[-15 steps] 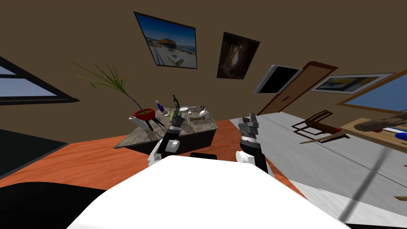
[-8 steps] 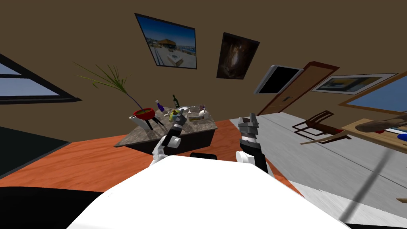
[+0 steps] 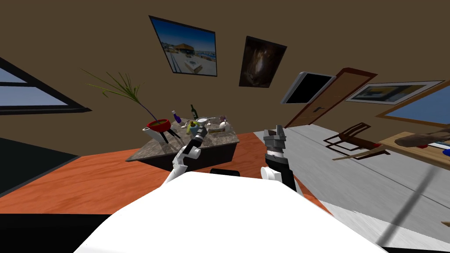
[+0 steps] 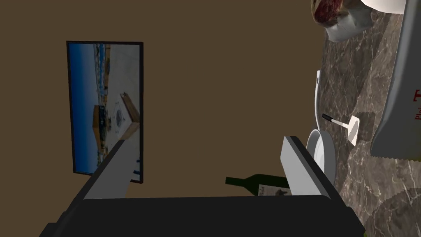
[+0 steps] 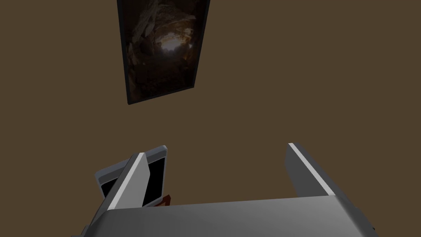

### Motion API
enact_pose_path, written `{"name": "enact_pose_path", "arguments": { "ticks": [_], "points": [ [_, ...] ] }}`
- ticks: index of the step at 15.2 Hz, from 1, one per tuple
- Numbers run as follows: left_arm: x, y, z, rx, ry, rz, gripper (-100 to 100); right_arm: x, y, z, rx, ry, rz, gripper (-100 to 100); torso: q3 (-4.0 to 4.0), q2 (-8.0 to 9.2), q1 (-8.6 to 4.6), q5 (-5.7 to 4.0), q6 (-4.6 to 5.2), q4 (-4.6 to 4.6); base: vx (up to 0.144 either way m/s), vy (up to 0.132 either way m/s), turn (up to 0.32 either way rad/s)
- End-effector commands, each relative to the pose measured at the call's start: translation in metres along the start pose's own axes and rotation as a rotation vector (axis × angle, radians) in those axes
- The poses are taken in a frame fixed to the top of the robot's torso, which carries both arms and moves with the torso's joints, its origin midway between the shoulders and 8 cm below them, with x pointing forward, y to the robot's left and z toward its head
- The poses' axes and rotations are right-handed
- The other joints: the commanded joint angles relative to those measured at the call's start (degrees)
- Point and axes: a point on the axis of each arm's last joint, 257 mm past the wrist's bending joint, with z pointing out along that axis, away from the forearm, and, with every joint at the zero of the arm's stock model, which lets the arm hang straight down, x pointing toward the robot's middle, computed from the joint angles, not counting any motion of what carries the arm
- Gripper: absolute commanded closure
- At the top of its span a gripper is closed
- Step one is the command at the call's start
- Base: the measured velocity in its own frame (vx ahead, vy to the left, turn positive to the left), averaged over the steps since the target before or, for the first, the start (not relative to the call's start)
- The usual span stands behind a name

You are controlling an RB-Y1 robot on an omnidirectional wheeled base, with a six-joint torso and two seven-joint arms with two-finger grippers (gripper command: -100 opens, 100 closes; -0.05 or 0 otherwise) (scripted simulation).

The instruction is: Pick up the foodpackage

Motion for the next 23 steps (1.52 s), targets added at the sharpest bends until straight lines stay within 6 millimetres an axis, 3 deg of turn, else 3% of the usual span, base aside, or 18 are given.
{"name": "enact_pose_path", "arguments": {
  "ticks": [1,6,7,9,10,23],
  "points": [
    [-0.004,0.017,0.013,-0.053,0.001,0.0,-100,0.0,0.0,0.0,0.0,0.0,0.0,0,0.0,0.0,0.0,0.0,0.0,0.0,0.002,-0.033,0.014],
    [-0.01,0.044,0.023,-0.149,-0.009,0.0,-100,0.0,0.0,0.0,0.0,0.0,0.0,0,-0.01,-0.02,-0.03,-0.01,0.01,0.0,0.002,-0.035,0.011],
    [-0.013,0.05,0.033,-0.176,-0.007,0.0,-100,0.0,0.0,0.0,0.0,0.0,0.0,0,-0.01,-0.02,-0.01,0.0,0.0,0.0,0.006,-0.033,0.015],
    [-0.016,0.063,0.032,-0.216,-0.016,0.0,-100,0.0,0.0,0.0,0.0,0.0,0.0,0,-0.02,-0.03,-0.02,0.0,0.0,-0.01,0.006,-0.035,0.01],
    [-0.021,0.07,0.041,-0.245,-0.017,-0.001,-100,0.0,0.0,0.0,0.0,0.0,0.0,0,-0.02,-0.03,-0.01,0.0,0.0,-0.01,0.008,-0.034,0.016],
    [-0.045,0.129,0.06,-0.491,-0.061,-0.005,-100,0.0,0.0,0.0,0.0,0.0,0.0,0,-0.02,-0.04,0.0,0.0,0.0,-0.01,0.008,-0.03,0.009]
  ]
}}
